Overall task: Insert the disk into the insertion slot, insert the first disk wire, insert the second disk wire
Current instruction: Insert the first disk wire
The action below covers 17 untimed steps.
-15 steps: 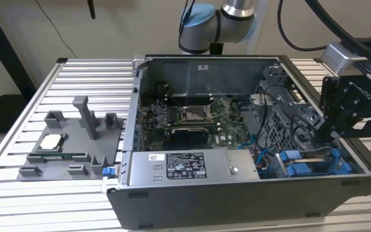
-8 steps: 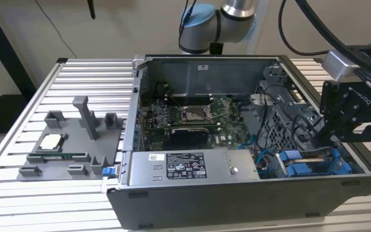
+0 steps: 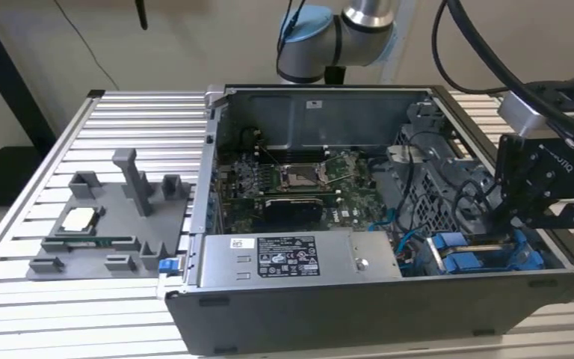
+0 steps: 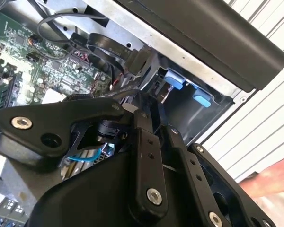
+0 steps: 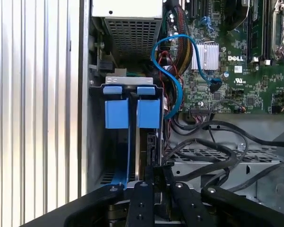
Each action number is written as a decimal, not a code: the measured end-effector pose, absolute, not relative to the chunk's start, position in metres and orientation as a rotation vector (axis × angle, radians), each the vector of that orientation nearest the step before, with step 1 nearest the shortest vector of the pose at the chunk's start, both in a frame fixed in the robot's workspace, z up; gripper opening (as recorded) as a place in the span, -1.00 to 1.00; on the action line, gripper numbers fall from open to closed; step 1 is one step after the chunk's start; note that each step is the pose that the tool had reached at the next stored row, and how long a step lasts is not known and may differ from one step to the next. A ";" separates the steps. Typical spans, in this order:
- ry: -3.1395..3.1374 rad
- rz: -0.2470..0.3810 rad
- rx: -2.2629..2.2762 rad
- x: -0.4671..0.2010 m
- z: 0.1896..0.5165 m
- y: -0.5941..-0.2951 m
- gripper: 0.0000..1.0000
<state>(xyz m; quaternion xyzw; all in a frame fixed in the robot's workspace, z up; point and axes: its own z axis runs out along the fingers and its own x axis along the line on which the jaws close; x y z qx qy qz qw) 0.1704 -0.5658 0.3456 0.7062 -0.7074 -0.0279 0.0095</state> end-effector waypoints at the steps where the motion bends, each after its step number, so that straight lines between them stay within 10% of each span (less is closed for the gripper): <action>1: -2.209 -0.087 2.205 0.171 0.344 -0.566 -0.62; 17: -2.212 -0.086 2.201 0.174 0.332 -0.566 -0.60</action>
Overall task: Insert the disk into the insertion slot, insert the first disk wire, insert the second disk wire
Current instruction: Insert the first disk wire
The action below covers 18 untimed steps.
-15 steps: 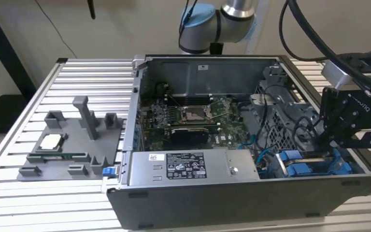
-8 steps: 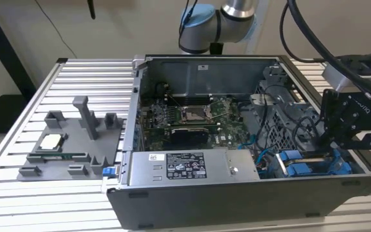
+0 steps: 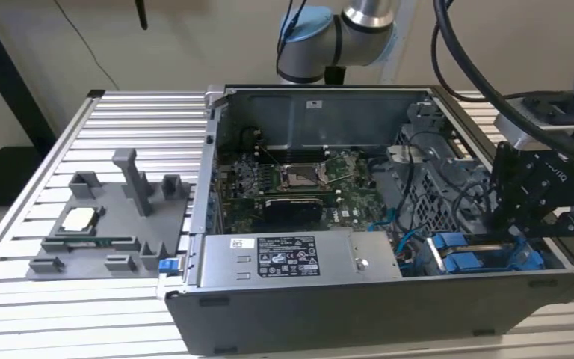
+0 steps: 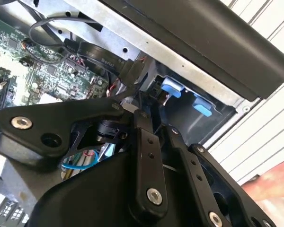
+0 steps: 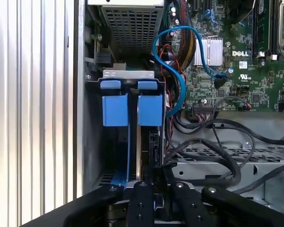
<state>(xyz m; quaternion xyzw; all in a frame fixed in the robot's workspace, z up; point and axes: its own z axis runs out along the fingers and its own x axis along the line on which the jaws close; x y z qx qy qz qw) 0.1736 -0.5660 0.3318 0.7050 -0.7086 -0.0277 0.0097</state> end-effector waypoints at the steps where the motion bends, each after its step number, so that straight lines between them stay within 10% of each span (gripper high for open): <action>1: -2.213 -0.087 2.202 0.174 0.332 -0.566 -0.60; 18: -2.219 -0.105 2.208 0.175 0.381 -0.566 -0.47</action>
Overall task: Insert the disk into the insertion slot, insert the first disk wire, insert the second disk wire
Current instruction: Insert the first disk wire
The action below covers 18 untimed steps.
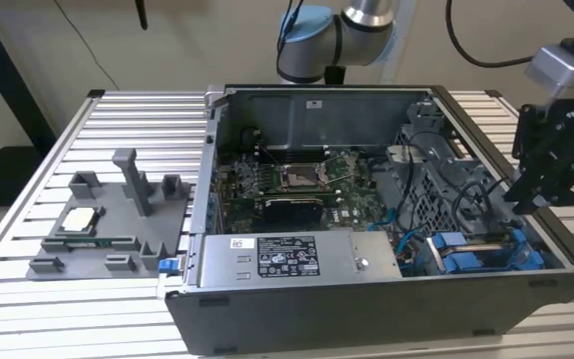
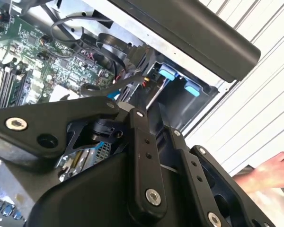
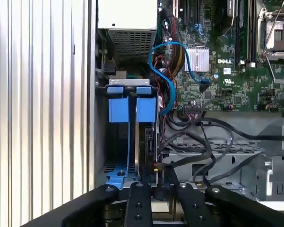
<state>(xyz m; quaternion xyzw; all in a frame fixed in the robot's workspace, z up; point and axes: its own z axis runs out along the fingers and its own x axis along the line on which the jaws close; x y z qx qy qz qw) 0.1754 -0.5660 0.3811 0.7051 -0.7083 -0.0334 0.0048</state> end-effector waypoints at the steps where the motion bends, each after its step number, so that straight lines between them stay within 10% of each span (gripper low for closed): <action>1: -2.219 -0.107 2.209 0.177 0.382 -0.566 -0.47; 18: -2.215 -0.126 2.205 0.208 0.386 -0.557 -0.47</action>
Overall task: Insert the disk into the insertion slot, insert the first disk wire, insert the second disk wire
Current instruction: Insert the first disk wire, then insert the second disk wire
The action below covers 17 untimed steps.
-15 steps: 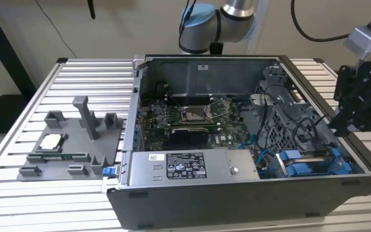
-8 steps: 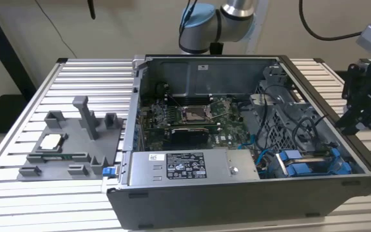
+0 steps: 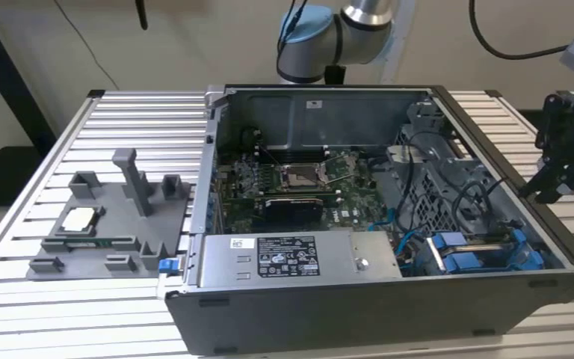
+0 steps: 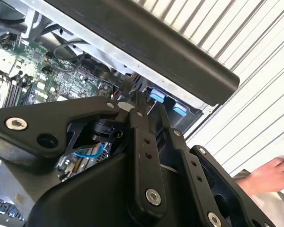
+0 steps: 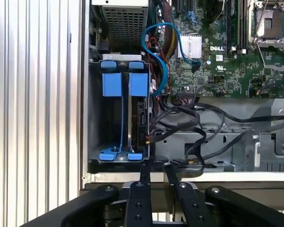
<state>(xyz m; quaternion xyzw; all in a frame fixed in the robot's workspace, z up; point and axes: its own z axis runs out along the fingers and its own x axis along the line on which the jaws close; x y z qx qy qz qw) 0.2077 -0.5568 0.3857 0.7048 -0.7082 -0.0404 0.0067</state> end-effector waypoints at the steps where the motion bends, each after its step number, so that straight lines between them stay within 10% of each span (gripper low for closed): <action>1: -2.215 -0.126 2.205 0.209 0.386 -0.555 -0.47; 17: -2.239 -0.126 2.182 0.212 0.382 -0.546 -0.47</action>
